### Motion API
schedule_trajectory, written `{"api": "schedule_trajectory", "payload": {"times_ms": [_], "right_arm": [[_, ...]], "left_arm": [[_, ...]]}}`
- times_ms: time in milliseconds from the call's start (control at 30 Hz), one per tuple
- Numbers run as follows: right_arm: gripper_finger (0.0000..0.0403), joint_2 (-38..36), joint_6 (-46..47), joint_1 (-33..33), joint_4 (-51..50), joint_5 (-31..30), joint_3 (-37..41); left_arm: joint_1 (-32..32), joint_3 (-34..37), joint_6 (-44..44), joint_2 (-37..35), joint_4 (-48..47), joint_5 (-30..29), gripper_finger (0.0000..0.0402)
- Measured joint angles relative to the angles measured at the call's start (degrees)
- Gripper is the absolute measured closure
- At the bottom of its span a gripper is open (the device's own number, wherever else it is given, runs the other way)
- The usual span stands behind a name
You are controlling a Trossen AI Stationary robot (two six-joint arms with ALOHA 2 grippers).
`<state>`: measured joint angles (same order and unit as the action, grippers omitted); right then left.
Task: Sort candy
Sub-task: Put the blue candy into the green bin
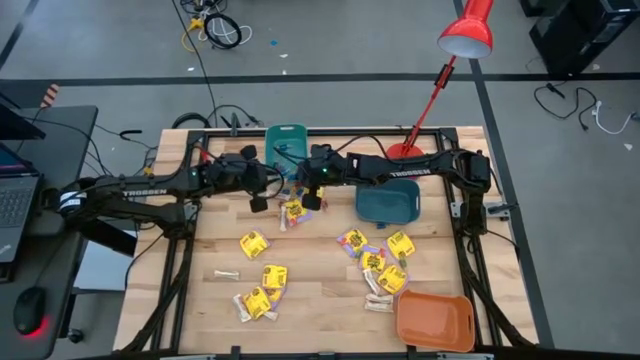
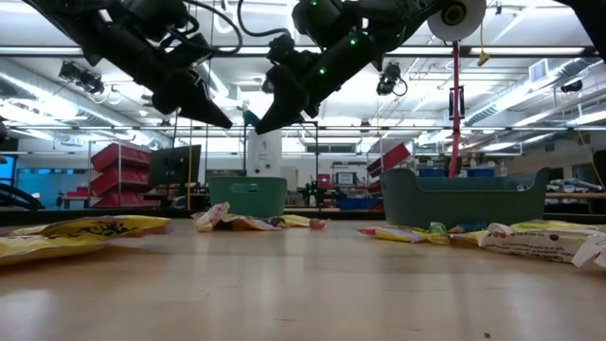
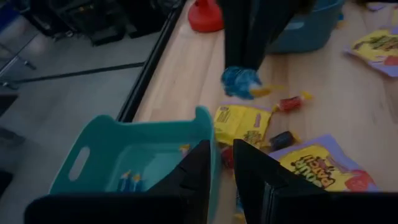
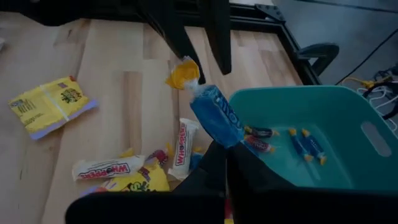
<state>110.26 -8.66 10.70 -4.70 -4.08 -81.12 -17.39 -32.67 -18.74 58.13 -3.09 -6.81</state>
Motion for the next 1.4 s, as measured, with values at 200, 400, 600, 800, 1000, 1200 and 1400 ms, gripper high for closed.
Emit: {"api": "schedule_trajectory", "payload": {"times_ms": [200, 400, 600, 800, 1000, 1200, 1400], "right_arm": [[0.0403, 0.00, 0.17, 0.60, 0.28, 0.00, 0.00], [0.0403, 0.00, 0.17, 0.97, 0.84, 0.00, 0.00], [0.0403, 0.00, 0.10, 1.18, 1.76, 0.09, 0.00], [0.0403, 0.00, 0.10, 1.16, 2.04, 0.56, 0.00], [0.0403, 0.00, 0.10, 1.16, 2.15, 0.68, 0.02], [0.0403, 0.00, 0.03, 1.16, 2.15, 0.69, 0.02], [0.0403, 0.00, -0.07, 1.16, 2.15, 0.70, 0.02]], "left_arm": [[0.02, 0.00, -0.37, -0.02, 2.81, 2.30, 0.0329], [0.15, 0.00, -0.44, 0.00, 5.37, 2.99, 0.0329], [0.17, 0.00, 0.00, 0.00, 6.86, 2.93, 0.0329], [0.20, 0.00, 1.19, 0.00, 5.62, 2.93, 0.0329], [0.19, 0.00, 1.37, 0.00, 7.16, 2.42, 0.0328], [0.20, 0.00, 1.39, 0.00, 7.74, 2.45, 0.0327], [0.18, 0.00, 1.72, 0.00, 7.74, 2.45, 0.0328]]}}
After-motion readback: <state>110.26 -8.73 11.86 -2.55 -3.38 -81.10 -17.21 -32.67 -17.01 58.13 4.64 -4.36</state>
